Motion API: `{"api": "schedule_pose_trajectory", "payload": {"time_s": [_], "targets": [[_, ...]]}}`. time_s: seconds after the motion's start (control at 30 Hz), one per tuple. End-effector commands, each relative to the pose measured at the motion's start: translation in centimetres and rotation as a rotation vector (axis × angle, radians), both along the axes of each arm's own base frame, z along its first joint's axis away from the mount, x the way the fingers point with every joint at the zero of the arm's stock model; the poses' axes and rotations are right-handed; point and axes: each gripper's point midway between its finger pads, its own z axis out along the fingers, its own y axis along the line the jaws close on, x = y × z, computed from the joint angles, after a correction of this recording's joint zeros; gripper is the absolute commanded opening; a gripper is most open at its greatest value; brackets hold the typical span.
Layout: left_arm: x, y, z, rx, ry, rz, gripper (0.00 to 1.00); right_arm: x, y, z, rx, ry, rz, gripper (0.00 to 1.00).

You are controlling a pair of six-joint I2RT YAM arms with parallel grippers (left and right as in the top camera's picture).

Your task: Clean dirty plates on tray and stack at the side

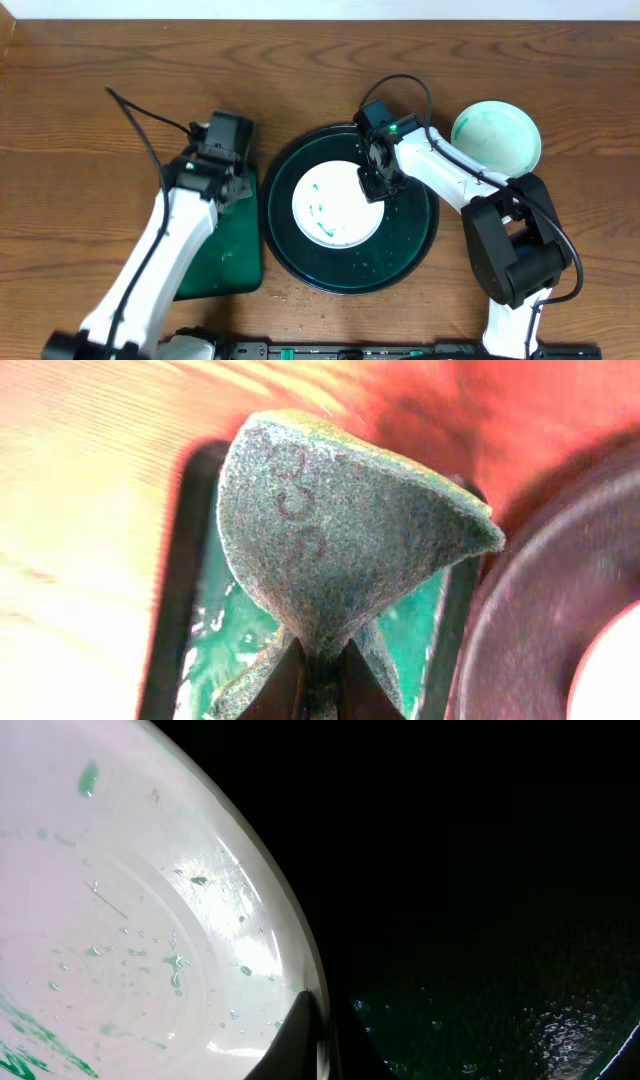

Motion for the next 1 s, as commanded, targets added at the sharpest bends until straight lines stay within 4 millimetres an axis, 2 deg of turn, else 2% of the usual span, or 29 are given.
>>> {"api": "schedule_pose_trajectory", "payload": {"time_s": [0.0, 0.5, 0.67, 0.97], "targets": [[-0.3, 2.3, 2.9, 0.118, -0.131, 0.144, 0.07, -2.0, -0.7, -1.5, -0.032, 0.068, 0.046, 0.01], [-0.6, 2.1, 8.7, 0.314, -0.371, 0.157, 0.07, -1.9, -0.6, -1.5, -0.031, 0.066, 0.052, 0.01], [-0.6, 1.3, 8.9, 0.323, -0.384, 0.131, 0.07, -1.9, -0.6, -1.5, -0.031, 0.066, 0.052, 0.01], [-0.6, 1.3, 8.9, 0.326, -0.385, 0.129, 0.07, -1.9, -0.6, -1.5, -0.031, 0.067, 0.052, 0.01]]}}
